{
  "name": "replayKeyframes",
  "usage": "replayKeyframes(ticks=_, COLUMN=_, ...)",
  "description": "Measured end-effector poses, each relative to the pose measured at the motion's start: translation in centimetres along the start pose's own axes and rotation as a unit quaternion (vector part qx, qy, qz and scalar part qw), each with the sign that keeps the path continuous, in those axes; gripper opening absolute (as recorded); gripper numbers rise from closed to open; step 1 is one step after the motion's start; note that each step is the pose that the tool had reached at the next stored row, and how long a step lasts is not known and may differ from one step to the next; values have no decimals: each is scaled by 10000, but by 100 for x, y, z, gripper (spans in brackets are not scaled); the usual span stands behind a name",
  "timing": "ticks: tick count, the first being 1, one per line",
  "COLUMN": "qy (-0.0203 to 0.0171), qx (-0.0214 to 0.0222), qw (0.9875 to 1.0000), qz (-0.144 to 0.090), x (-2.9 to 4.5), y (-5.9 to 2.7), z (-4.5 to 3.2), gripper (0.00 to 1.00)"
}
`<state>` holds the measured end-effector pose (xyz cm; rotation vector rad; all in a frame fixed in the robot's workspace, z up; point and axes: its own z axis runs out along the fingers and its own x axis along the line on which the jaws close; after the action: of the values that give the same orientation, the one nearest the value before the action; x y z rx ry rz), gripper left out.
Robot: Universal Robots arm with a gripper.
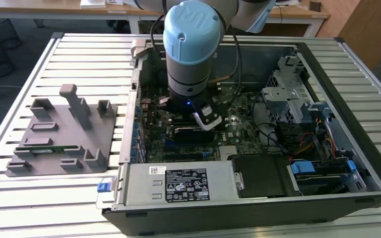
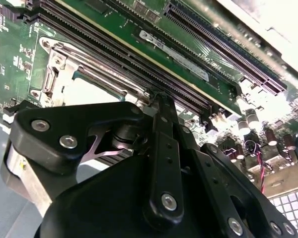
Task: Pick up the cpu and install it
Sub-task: 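Install the second cpu locking lever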
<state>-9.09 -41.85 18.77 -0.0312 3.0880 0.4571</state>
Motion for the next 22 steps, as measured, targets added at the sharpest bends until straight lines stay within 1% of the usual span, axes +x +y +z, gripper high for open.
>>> replayKeyframes(ticks=5, qy=-1, qx=-4, qw=10000, qz=0, x=0, y=1, z=-3, gripper=11)
replayKeyframes(ticks=11, qy=0, qx=-4, qw=10000, qz=0, x=-1, y=22, z=-72, gripper=11)
replayKeyframes(ticks=15, qy=-1, qx=-3, qw=10000, qz=0, x=-1, y=24, z=-79, gripper=11)
replayKeyframes(ticks=19, qy=-32, qx=-3, qw=10000, qz=-10, x=-3, y=41, z=-129, gripper=11)
replayKeyframes(ticks=22, qy=-38, qx=-3, qw=10000, qz=-12, x=-3, y=57, z=-176, gripper=11)
